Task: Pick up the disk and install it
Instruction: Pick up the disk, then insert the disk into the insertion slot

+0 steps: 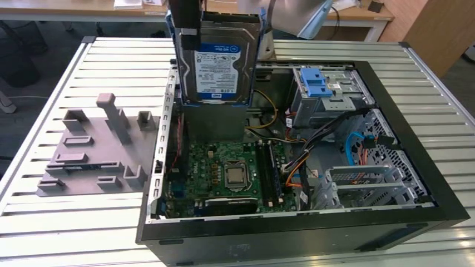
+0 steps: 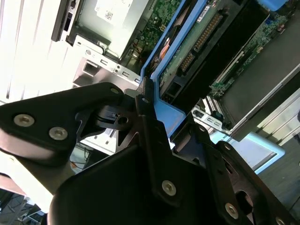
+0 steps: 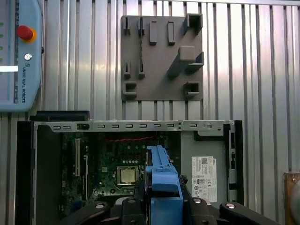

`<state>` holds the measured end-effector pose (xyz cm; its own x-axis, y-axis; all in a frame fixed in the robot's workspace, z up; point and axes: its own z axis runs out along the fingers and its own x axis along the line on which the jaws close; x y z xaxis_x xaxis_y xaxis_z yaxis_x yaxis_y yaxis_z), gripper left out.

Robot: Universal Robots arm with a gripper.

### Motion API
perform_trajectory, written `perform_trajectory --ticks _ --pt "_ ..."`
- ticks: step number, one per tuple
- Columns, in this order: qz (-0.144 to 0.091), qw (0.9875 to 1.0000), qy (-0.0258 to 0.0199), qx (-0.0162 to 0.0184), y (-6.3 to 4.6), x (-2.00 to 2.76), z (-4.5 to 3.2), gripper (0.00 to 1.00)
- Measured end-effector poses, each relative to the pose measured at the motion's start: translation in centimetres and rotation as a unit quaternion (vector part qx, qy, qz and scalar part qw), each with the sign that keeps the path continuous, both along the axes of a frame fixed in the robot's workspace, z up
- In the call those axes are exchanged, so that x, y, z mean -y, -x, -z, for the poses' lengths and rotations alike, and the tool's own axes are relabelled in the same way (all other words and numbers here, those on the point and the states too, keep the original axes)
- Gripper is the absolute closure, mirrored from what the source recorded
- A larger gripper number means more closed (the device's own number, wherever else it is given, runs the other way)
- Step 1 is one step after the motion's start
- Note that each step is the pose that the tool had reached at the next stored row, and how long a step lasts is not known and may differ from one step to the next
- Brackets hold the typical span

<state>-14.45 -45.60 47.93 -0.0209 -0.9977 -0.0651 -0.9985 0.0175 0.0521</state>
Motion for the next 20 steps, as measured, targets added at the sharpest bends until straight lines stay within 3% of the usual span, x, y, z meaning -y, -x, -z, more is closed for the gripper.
perform_trajectory --ticks 20 --pt "0.0 1.0 0.0001 0.0 -4.5 0.03 0.17 0.63"
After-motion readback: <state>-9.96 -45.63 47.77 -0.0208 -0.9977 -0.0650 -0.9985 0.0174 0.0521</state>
